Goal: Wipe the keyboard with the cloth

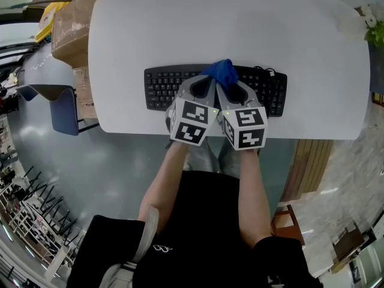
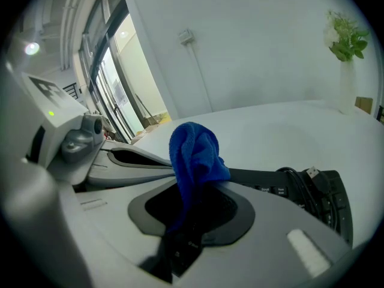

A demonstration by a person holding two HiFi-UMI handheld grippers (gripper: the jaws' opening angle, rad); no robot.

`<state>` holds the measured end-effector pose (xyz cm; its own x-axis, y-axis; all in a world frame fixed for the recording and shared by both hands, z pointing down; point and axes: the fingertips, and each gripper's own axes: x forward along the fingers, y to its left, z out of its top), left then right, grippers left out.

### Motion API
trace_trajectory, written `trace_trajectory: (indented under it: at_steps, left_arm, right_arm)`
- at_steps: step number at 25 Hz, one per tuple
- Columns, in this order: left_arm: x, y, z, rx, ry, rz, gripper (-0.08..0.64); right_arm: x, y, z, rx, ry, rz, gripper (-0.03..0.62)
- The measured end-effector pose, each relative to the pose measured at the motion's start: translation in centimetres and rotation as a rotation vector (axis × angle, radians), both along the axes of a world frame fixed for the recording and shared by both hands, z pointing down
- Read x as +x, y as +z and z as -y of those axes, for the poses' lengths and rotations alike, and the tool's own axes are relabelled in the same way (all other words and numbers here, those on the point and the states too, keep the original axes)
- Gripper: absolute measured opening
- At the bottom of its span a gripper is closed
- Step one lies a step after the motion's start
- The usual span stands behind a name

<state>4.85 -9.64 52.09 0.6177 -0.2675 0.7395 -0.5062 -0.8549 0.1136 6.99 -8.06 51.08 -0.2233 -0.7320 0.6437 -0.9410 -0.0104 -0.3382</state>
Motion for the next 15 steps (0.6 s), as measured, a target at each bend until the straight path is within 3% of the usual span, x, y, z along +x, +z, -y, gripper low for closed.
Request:
trace_trajectory:
  at_steps: [15]
  left_arm:
    - [4.3,-0.5,-2.0,-0.010,0.069,-0.028,-0.003]
  right_arm:
    - [4.1,-0.2,-2.2,-0.016,0.057,-0.026,0.097]
